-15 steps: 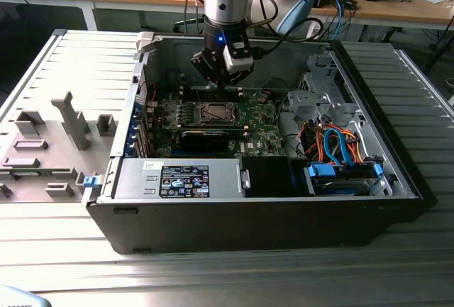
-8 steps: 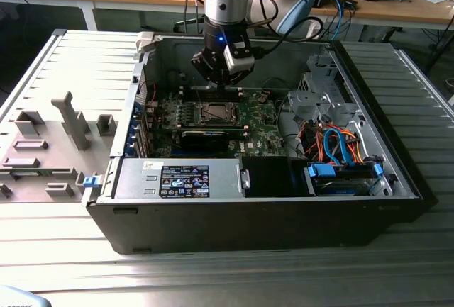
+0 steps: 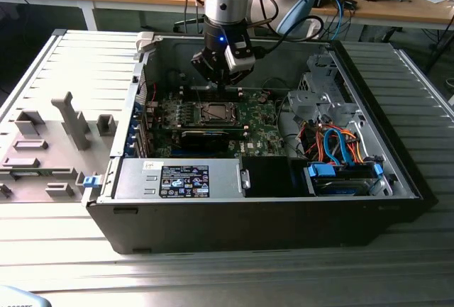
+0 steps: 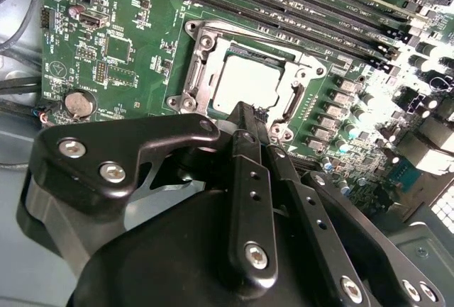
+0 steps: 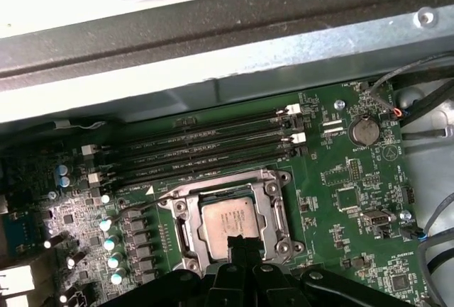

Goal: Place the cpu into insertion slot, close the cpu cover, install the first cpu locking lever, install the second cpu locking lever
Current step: 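Install the first cpu locking lever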

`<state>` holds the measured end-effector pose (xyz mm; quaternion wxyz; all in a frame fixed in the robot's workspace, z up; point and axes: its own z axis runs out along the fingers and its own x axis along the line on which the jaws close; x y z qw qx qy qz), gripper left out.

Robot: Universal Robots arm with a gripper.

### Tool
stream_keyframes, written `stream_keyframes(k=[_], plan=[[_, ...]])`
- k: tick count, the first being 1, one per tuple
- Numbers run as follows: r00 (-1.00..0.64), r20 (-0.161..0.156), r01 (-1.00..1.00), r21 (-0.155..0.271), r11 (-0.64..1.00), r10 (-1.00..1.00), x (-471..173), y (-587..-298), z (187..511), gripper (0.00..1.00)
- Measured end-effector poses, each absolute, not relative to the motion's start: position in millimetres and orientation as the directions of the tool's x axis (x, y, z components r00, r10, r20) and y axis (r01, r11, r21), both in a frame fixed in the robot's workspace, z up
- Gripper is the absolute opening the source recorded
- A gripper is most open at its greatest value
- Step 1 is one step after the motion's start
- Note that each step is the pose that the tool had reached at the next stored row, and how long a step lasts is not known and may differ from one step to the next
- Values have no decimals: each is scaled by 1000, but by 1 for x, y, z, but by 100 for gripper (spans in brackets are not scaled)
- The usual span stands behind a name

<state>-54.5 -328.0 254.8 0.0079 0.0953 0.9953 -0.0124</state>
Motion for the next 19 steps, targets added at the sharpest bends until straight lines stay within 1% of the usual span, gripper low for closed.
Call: stream_keyframes(k=[19], plan=[[-991,-18,133,-23,991,132,-55,-328,255,11]])
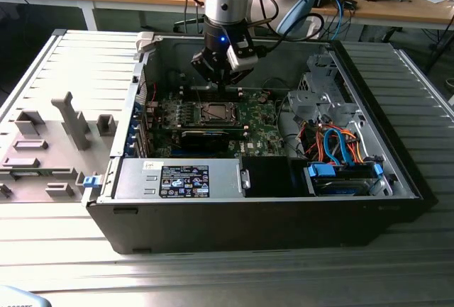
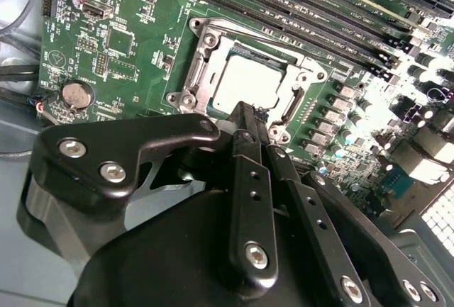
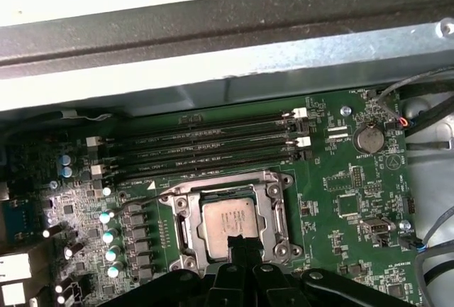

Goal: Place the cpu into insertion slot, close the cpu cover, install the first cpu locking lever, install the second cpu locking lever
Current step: 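Install the first cpu locking lever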

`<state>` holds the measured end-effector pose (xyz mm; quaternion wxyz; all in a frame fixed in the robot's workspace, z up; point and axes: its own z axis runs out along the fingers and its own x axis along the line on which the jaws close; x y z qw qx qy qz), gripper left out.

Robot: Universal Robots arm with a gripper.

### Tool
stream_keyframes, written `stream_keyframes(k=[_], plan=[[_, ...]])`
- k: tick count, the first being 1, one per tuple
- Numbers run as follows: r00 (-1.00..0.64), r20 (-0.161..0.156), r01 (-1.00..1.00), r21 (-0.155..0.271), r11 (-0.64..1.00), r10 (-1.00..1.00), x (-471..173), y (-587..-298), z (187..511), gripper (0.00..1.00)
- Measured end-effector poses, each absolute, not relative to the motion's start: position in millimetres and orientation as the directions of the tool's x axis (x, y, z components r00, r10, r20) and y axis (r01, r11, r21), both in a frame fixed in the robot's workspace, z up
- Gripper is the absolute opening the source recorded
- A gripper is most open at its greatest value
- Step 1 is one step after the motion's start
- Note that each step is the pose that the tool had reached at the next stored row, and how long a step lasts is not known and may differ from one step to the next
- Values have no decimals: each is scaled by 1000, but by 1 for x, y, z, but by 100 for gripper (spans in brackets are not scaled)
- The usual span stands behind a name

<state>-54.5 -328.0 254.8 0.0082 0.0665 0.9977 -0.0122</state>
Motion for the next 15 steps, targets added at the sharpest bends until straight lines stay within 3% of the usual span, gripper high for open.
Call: stream_keyframes(k=[15], plan=[[-995,-18,97,-23,995,97,-55,-328,255,11]])
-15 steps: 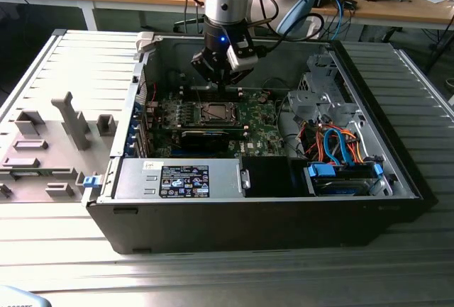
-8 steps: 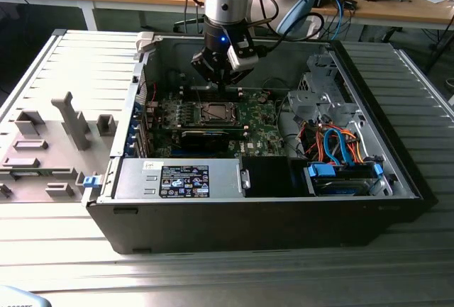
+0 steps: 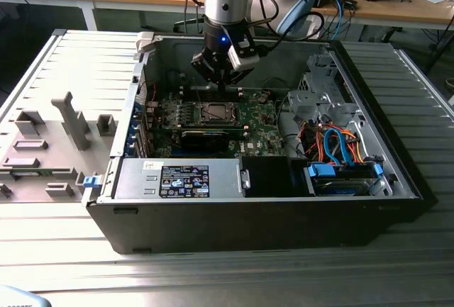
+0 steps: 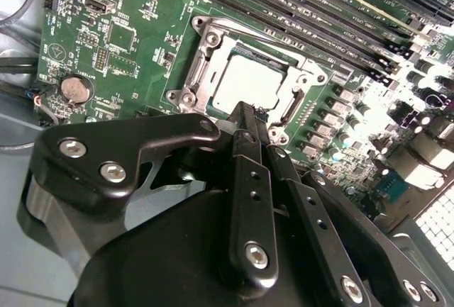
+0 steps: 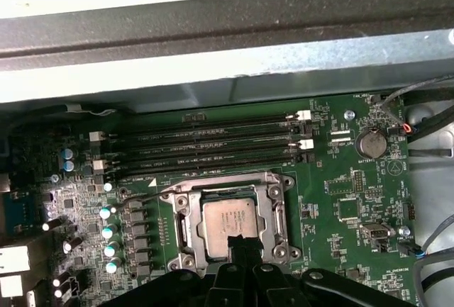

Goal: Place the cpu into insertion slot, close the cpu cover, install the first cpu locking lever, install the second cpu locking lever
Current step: 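Install the first cpu locking lever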

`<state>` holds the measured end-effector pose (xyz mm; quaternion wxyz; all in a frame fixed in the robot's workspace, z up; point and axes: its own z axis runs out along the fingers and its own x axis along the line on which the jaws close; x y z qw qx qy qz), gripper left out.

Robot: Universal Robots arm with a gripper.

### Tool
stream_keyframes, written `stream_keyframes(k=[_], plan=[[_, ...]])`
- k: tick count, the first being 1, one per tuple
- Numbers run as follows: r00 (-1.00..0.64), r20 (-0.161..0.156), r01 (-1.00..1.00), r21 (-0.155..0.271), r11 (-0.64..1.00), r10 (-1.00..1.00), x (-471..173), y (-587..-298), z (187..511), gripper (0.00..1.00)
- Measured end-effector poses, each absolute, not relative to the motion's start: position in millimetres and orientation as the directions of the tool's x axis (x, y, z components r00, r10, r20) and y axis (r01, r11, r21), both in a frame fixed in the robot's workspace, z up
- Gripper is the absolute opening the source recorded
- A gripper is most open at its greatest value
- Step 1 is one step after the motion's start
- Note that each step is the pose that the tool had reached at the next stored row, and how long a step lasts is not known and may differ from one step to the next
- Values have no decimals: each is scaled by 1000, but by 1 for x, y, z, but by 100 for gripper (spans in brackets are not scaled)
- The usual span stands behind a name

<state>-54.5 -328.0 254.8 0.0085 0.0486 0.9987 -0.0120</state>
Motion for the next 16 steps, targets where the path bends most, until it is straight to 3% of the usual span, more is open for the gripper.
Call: stream_keyframes(k=[16], plan=[[-999,-18,50,-23,998,49,-55,-328,255,11]])
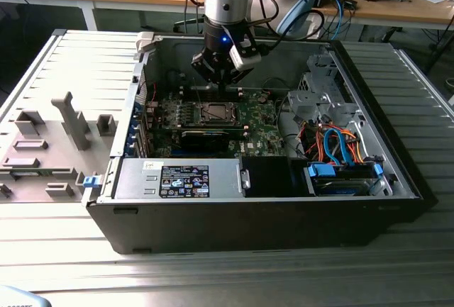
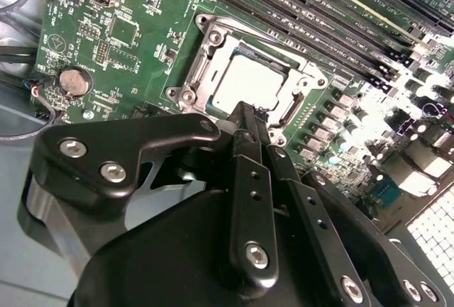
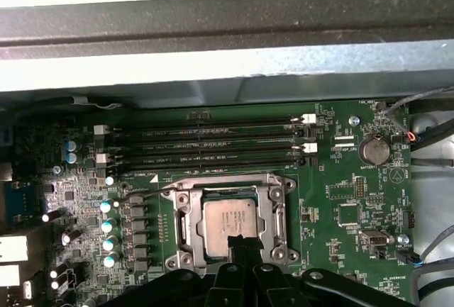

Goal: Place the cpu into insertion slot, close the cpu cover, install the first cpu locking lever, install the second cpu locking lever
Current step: 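Install the first cpu locking lever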

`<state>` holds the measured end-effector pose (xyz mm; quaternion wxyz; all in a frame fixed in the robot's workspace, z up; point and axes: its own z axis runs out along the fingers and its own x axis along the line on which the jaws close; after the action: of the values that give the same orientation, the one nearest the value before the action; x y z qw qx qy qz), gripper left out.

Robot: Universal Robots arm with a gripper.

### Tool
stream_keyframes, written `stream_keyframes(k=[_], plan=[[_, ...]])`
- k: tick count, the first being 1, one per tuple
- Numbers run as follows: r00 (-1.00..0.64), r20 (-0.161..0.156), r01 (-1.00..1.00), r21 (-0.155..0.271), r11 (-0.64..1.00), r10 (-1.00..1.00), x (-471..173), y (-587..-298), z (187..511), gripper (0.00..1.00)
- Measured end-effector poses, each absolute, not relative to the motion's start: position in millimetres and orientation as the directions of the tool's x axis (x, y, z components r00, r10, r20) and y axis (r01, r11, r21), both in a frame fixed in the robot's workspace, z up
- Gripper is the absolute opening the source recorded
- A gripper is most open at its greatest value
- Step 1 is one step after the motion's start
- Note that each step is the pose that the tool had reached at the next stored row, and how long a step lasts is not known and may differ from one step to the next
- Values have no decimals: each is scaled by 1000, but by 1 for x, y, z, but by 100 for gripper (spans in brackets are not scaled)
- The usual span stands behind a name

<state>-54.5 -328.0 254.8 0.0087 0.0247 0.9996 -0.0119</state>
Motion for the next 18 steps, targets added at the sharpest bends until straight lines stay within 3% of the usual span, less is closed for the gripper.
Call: stream_keyframes(k=[18], plan=[[-1000,-18,4,-23,1000,4,-55,-328,255,11]])
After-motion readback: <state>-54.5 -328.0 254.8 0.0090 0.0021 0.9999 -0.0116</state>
